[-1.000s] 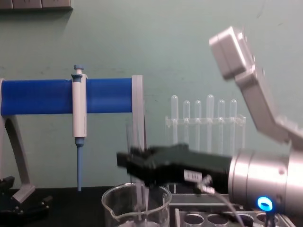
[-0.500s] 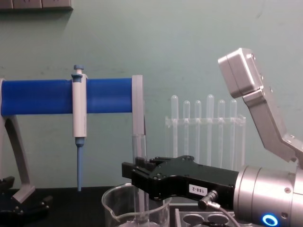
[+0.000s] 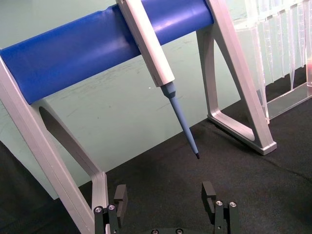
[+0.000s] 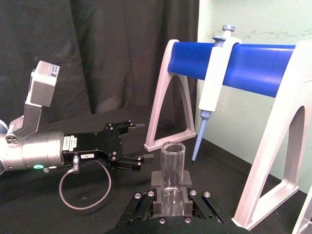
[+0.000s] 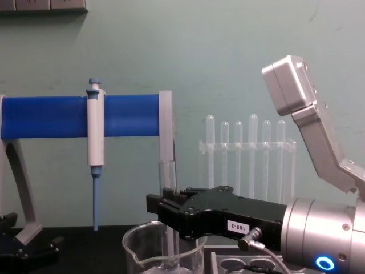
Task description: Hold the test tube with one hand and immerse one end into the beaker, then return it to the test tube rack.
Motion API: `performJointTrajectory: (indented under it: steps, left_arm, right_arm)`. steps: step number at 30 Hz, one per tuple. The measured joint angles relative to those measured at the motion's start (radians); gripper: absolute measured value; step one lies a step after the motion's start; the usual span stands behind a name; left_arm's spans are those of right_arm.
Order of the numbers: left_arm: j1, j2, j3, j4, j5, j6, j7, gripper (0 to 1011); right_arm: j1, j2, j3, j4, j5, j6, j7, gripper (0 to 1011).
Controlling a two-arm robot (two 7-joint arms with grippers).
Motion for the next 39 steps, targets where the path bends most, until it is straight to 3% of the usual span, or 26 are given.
performJointTrajectory:
  steps: [39]
  left_arm:
    - [0.0, 0.0, 0.0, 0.0, 0.0, 0.0, 0.0, 1000]
  right_arm:
    - [0.002, 0.001, -0.001, -0.001, 0.0, 0.002, -0.001, 225]
